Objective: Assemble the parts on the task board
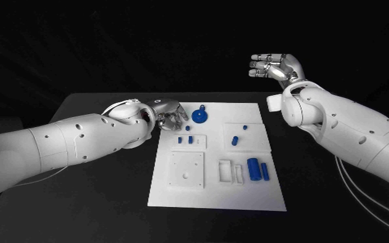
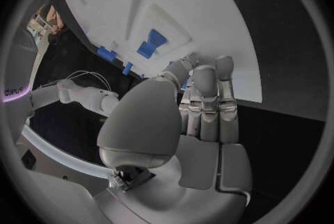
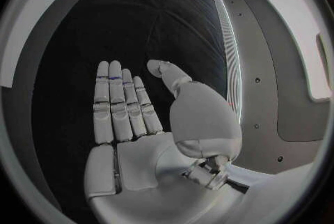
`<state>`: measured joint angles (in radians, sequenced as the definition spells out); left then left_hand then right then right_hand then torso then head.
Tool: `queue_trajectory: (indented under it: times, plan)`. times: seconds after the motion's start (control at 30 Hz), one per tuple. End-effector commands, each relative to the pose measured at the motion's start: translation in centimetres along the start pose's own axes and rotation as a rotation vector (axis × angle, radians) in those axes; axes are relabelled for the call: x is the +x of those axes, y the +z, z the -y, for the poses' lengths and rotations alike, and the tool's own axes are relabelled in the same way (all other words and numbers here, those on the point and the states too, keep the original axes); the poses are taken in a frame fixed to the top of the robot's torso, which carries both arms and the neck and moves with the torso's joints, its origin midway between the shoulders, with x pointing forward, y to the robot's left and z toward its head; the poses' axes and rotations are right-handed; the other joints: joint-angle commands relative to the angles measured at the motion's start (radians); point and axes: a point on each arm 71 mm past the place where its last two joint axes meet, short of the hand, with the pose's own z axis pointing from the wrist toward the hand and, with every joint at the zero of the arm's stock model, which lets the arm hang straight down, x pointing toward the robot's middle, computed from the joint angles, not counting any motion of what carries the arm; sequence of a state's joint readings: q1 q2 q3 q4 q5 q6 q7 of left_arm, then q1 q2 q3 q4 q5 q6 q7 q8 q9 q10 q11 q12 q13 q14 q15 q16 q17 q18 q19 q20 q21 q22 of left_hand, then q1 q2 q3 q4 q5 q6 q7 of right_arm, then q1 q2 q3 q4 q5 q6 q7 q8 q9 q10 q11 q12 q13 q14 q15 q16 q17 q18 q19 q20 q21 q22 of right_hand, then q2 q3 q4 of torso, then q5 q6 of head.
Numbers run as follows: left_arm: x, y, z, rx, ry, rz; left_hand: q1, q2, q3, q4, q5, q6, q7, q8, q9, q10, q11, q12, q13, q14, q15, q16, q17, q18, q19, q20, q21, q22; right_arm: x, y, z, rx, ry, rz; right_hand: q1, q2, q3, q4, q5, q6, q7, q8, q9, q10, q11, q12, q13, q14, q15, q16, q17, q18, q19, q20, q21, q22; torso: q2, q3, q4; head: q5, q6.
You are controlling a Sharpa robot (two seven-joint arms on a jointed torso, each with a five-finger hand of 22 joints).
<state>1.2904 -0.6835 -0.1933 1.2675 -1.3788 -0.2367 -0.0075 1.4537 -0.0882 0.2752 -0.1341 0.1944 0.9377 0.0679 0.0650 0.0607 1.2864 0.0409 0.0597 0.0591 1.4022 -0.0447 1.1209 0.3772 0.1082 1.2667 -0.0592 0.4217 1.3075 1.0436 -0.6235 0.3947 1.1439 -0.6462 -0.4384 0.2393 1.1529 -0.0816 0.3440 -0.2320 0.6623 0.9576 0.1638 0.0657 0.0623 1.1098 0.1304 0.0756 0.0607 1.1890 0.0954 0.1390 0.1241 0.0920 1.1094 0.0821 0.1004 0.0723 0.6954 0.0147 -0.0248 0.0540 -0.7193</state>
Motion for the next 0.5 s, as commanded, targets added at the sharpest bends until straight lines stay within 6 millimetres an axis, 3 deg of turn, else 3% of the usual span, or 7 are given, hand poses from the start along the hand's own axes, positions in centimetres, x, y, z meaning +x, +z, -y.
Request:
queue_trajectory:
  times: [0.03,0.2,0.23,0.33,0.43,0.5]
  plan:
    - [-0.9,0.0,-0.3,0.004,-0.03,0.062,0.012,0.002,0.008,-0.001,-0.001,0.043,0.017,-0.004,0.001,0.005,0.003,0.0,0.0,-0.008,-0.003,-0.01,-0.003,0.002,-0.003,-0.006,0.008,0.021,0.2,-0.1,0.0,-0.004,-0.022,-0.054,0.009,0.006,0.004,-0.014,0.0,0.022,-0.002,-0.004,0.0,0.002,-0.001,0.002,-0.001,0.008,-0.005,0.008,0.001,-0.001,0.007,-0.003,0.005,0.002,0.0,0.0001,-0.0002,0.0,0.001]
    - [-2.6,-0.1,-1.0,-0.008,-0.131,0.147,0.003,0.004,0.032,-0.004,0.0,0.112,0.043,-0.001,0.002,0.003,0.008,0.0,0.001,-0.01,0.0,-0.021,-0.008,0.005,-0.012,-0.004,0.013,0.022,0.3,-0.5,0.1,-0.009,-0.103,-0.147,0.036,0.019,0.002,-0.033,-0.046,0.077,-0.013,0.0,0.003,0.036,-0.016,0.005,-0.001,0.062,-0.029,0.032,0.01,0.01,0.059,-0.027,0.037,0.011,-0.001,0.0008,-0.0007,0.004,0.004]
    - [-3.0,-0.2,-1.2,-0.011,-0.165,0.168,-0.001,0.003,0.035,-0.004,0.001,0.122,0.046,-0.001,0.002,0.0,0.011,0.001,0.001,-0.023,0.003,-0.034,-0.013,0.005,-0.022,-0.002,0.008,0.02,0.3,-0.7,0.1,-0.01,-0.128,-0.173,0.046,0.023,-0.006,-0.036,-0.064,0.097,-0.02,0.004,0.005,0.059,-0.026,0.011,-0.001,0.1,-0.046,0.052,0.02,0.017,0.095,-0.041,0.06,0.021,-0.001,0.001,-0.0006,0.003,0.004]
    - [-4.2,-0.4,-1.8,-0.029,-0.293,0.229,-0.016,-0.001,0.04,0.001,0.001,0.138,0.049,-0.003,0.002,-0.012,0.017,0.001,0.001,-0.055,0.007,-0.101,-0.041,0.004,-0.056,0.005,-0.019,0.01,0.5,-1.1,0.1,-0.01,-0.218,-0.254,0.061,0.027,-0.025,-0.043,-0.089,0.123,-0.028,0.003,0.006,0.093,-0.04,0.007,-0.001,0.151,-0.068,0.078,0.035,0.018,0.143,-0.064,0.099,0.039,-0.001,0.0016,-0.0004,-0.002,0.008]
    - [-5.3,-0.7,-2.6,-0.058,-0.464,0.287,-0.04,0.0,0.038,0.015,0.0,0.144,0.052,-0.003,0.002,-0.012,0.016,0.0,0.0,-0.051,0.008,-0.167,-0.067,-0.001,-0.063,0.007,-0.056,-0.012,0.6,-1.7,0.2,-0.008,-0.335,-0.338,0.075,0.028,-0.061,-0.047,-0.114,0.175,-0.048,0.008,0.011,0.146,-0.065,-0.001,-0.001,0.257,-0.11,0.149,0.083,0.025,0.242,-0.107,0.182,0.082,-0.001,0.0008,-0.0014,-0.013,0.014]
    - [-5.9,-1.0,-3.2,-0.074,-0.587,0.32,-0.06,0.0,0.034,0.029,0.002,0.137,0.052,-0.003,0.003,-0.013,0.016,0.0,0.001,-0.057,0.009,-0.217,-0.084,-0.008,-0.069,0.01,-0.088,-0.035,0.6,-2.2,0.3,-0.005,-0.431,-0.39,0.087,0.026,-0.072,-0.052,-0.129,0.19,-0.052,-0.002,0.009,0.167,-0.073,-0.014,-0.001,0.294,-0.126,0.193,0.135,0.021,0.27,-0.131,0.235,0.115,-0.001,0.0008,-0.0017,-0.019,0.017]
